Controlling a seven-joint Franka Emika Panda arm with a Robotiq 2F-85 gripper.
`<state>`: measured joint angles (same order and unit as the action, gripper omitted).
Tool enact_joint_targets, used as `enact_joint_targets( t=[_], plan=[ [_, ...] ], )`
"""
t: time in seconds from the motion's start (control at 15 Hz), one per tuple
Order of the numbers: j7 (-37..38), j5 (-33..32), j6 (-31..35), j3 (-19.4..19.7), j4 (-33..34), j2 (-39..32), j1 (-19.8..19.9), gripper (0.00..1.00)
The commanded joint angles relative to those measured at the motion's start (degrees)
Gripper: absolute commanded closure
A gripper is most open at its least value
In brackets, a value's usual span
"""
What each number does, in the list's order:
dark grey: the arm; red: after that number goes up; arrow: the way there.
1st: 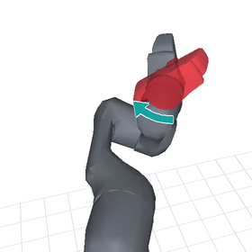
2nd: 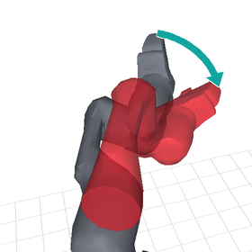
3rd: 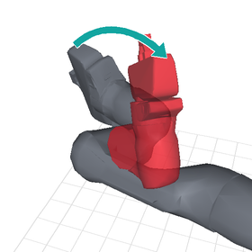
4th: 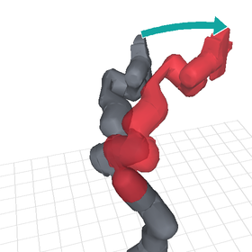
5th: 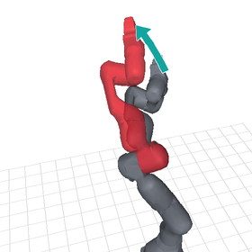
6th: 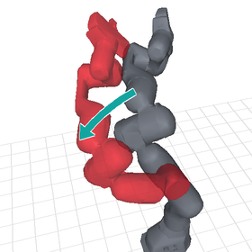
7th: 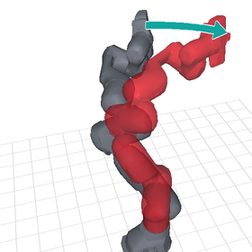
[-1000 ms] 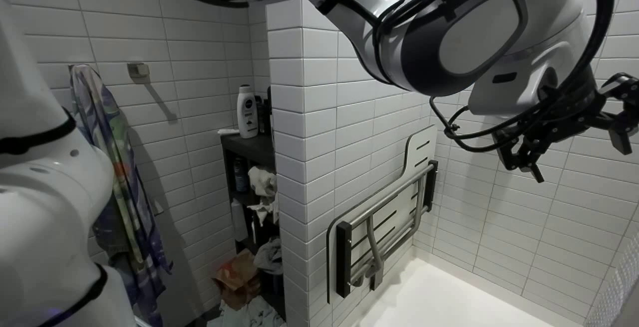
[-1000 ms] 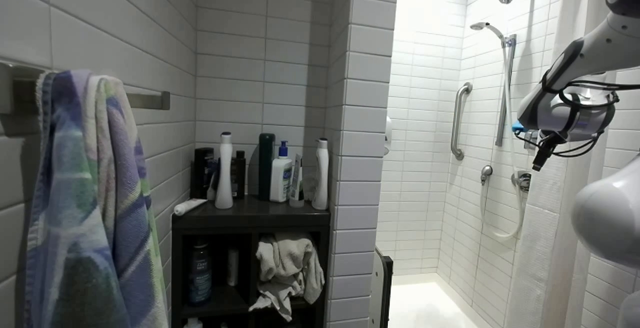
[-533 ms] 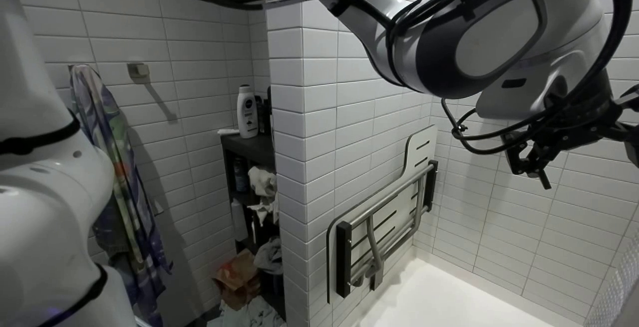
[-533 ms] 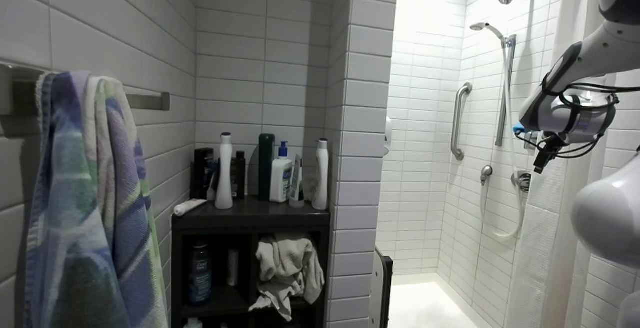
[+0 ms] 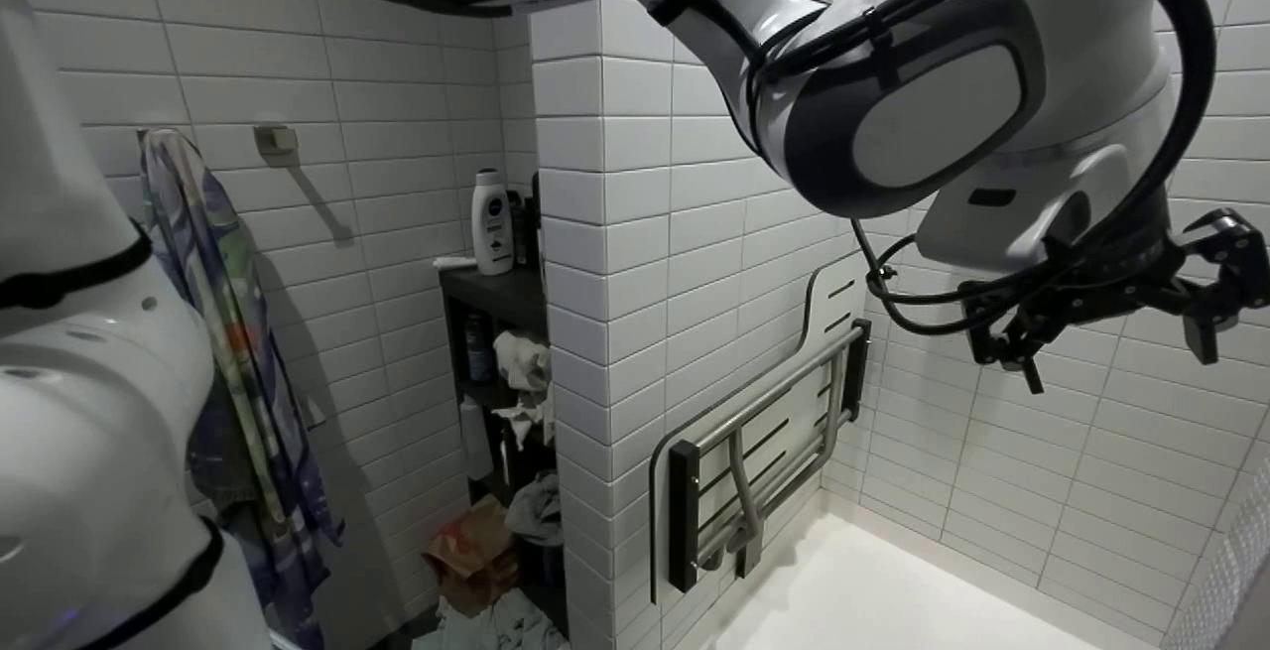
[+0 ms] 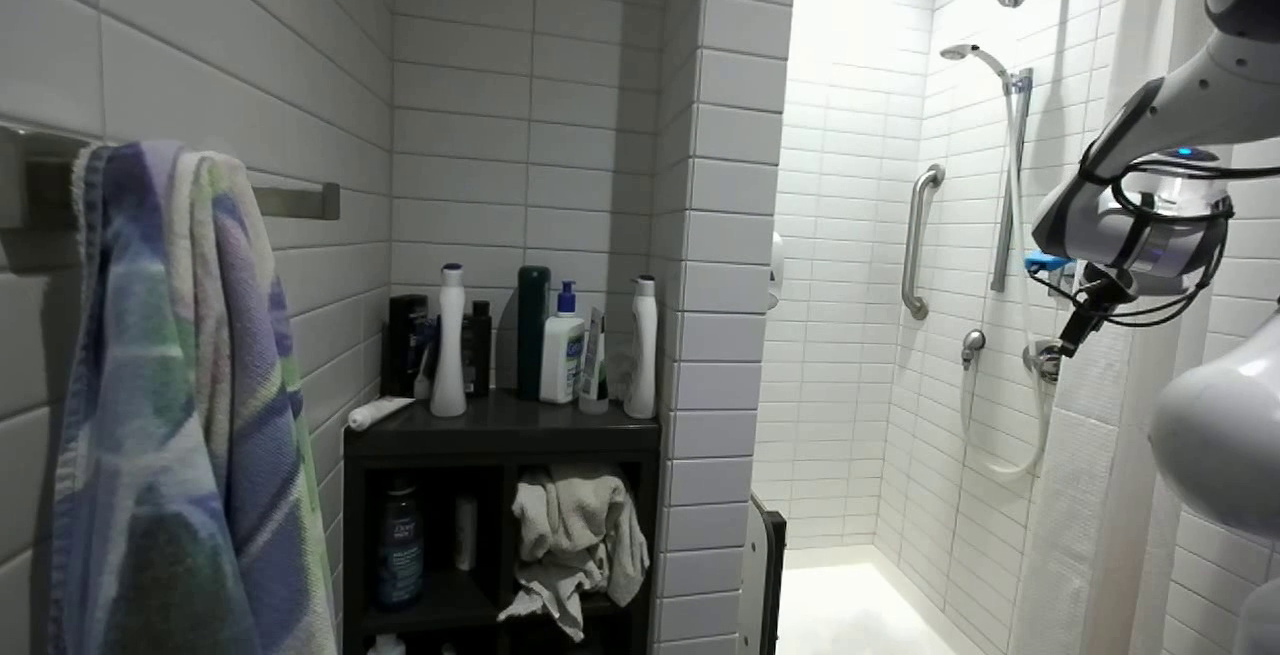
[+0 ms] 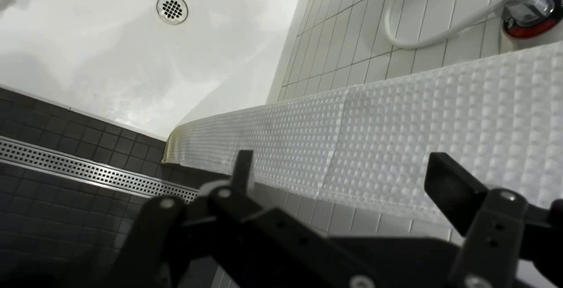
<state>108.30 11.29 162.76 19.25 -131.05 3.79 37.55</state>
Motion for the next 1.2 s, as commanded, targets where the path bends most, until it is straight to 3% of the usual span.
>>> enact_joint_targets(
  t=[0.0, 0.33, 0.67, 1.13],
  plan=[
    [1.1, -1.3, -0.7, 1.4, -3.5, 2.8, 1.2, 0.00],
    [3.4, -4.9, -0.8, 2.8, -6.1, 4.2, 4.8, 0.00],
    [11.7, -9.4, 0.1, 2.5, -4.5, 2.0, 7.9, 0.00],
    [24.0, -9.1, 1.2, 1.0, 0.3, -3.1, 6.7, 0.00]
  ],
)
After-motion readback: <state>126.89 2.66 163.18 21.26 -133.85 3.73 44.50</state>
